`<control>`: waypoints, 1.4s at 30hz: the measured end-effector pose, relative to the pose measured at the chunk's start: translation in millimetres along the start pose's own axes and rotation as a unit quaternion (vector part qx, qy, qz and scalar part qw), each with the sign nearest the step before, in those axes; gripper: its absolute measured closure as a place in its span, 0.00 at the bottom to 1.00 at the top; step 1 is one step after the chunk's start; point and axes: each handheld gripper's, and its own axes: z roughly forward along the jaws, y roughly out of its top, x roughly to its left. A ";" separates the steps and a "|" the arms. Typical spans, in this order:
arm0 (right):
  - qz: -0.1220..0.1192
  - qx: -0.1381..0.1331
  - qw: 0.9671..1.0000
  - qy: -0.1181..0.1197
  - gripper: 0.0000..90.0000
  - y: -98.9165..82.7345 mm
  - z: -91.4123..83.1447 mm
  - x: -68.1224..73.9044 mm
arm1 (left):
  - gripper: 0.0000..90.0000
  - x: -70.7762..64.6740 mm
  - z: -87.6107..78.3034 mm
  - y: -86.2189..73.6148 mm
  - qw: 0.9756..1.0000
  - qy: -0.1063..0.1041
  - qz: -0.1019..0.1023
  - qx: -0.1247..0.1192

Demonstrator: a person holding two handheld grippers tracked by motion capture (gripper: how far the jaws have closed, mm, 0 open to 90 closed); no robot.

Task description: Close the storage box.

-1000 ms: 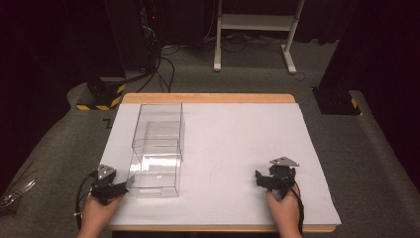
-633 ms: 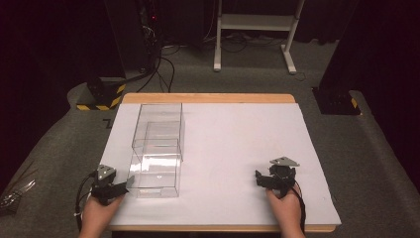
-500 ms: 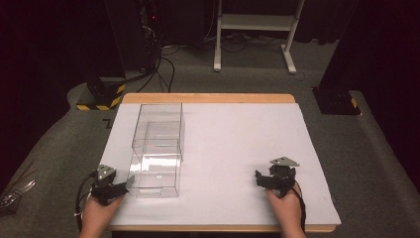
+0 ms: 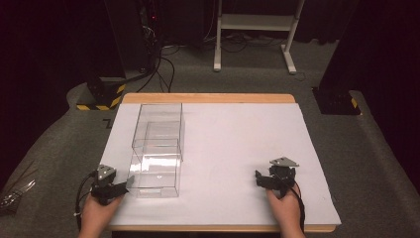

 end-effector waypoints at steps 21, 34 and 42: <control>-0.001 -0.001 1.000 -0.001 0.13 0.0 -0.1 0.2 | 0.35 7.7 -34.1 9.7 0.997 -0.036 -0.007 -0.074; -0.003 -0.001 1.000 -0.001 0.14 0.0 -0.4 0.4 | 0.35 2.3 -56.7 17.7 0.993 -0.037 -0.007 -0.112; -0.004 -0.002 1.000 -0.001 0.14 -0.2 -0.4 0.7 | 0.35 -0.8 -69.6 22.4 0.990 -0.044 -0.011 -0.132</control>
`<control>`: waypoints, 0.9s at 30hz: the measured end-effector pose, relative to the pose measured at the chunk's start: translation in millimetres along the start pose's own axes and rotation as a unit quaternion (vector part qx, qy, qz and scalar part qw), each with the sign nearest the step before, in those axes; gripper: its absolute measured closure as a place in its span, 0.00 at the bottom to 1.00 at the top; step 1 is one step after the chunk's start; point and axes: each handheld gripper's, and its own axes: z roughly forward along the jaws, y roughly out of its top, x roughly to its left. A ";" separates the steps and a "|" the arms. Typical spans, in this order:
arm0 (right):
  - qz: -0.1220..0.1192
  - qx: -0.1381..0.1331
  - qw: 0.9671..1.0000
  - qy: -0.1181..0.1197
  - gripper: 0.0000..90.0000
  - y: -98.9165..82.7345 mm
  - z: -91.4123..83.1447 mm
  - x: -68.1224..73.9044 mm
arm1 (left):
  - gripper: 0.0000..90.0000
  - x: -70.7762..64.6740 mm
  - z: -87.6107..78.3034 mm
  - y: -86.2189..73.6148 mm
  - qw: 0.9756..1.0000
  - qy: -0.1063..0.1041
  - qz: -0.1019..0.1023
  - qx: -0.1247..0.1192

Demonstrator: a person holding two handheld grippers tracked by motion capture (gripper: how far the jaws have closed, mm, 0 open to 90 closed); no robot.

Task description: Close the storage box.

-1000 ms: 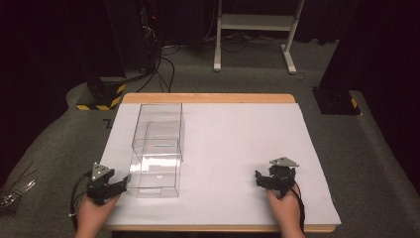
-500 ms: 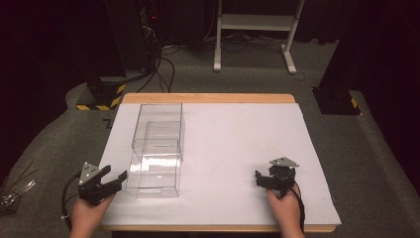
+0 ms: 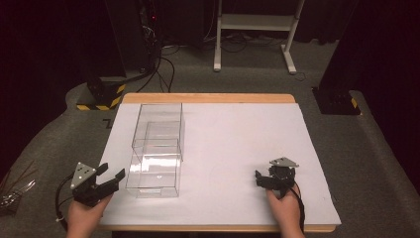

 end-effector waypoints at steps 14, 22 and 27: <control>0.000 0.000 1.000 -0.001 0.14 -0.1 -0.2 0.6 | 0.33 -9.3 -6.9 12.8 1.000 -0.020 0.010 -0.007; 0.000 0.000 1.000 0.001 0.14 0.0 -0.1 -0.2 | 0.31 -21.7 -9.9 16.9 0.999 -0.018 0.028 0.002; 0.000 0.000 1.000 0.000 0.14 -0.1 -0.2 0.3 | 0.29 -30.1 -11.6 12.2 0.999 -0.035 0.016 -0.001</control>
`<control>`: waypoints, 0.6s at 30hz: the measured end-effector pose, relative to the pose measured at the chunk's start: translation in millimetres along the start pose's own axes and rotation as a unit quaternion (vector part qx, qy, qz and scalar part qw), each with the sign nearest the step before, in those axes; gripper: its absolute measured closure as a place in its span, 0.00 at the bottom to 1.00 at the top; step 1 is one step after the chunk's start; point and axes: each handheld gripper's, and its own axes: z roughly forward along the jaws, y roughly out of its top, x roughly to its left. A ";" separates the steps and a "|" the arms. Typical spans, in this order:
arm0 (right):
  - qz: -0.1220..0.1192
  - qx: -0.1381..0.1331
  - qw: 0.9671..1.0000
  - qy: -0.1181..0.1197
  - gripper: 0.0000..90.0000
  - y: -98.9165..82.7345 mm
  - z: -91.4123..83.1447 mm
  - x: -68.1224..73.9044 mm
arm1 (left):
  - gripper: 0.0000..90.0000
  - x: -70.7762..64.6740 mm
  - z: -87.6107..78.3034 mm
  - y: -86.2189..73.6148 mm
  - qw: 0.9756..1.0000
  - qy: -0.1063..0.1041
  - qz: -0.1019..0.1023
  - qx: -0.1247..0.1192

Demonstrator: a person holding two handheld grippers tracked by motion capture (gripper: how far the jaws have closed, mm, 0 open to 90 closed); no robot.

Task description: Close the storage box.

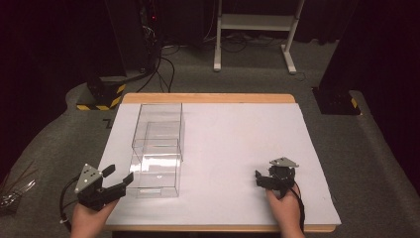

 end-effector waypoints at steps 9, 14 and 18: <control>0.000 0.000 1.000 -0.001 0.14 -0.1 -0.2 0.4 | 0.29 -10.5 -6.9 -6.0 1.000 -0.005 0.011 0.000; -0.004 -0.002 1.000 -0.003 0.14 -0.1 -0.2 0.8 | 0.29 -10.9 -11.7 -13.5 1.000 -0.006 0.007 0.003; -0.003 -0.002 1.000 -0.003 0.14 -0.1 -0.2 0.7 | 0.28 -14.3 -14.8 -20.8 1.000 -0.007 0.003 -0.001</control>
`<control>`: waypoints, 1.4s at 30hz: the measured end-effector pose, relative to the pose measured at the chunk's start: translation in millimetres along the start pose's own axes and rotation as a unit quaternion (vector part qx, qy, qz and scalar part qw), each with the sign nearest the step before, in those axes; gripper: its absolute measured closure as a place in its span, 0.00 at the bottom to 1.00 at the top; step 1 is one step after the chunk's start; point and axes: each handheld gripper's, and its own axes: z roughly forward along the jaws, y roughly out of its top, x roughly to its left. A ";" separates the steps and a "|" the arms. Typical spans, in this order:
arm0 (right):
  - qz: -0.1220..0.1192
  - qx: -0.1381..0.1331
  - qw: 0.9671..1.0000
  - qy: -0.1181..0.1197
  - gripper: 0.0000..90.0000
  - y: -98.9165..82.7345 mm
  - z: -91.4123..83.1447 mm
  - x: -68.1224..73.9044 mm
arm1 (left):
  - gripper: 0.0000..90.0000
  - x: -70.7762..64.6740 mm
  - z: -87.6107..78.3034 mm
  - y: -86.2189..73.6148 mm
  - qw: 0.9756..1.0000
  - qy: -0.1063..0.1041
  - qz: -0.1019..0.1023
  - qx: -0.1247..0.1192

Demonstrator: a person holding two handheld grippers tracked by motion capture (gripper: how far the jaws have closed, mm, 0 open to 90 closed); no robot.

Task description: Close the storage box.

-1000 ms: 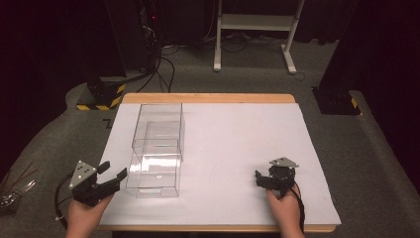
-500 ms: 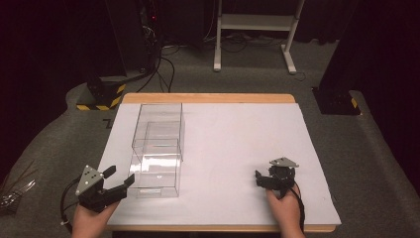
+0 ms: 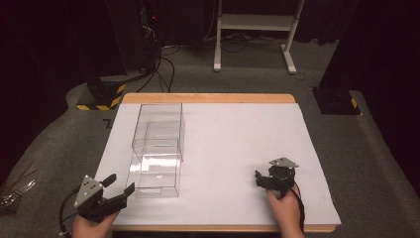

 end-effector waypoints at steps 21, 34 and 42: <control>0.000 -0.001 1.000 -0.002 0.15 -0.2 -0.4 1.0 | 0.27 -0.1 8.1 -18.5 1.000 -0.003 0.018 0.024; -0.001 -0.001 1.000 -0.002 0.15 -0.2 -0.4 1.0 | 0.25 3.9 12.5 -23.8 1.000 -0.010 0.003 0.020; 0.000 -0.001 1.000 -0.001 0.15 -0.2 -0.5 0.9 | 0.32 7.8 13.3 -25.1 1.000 -0.012 -0.010 0.018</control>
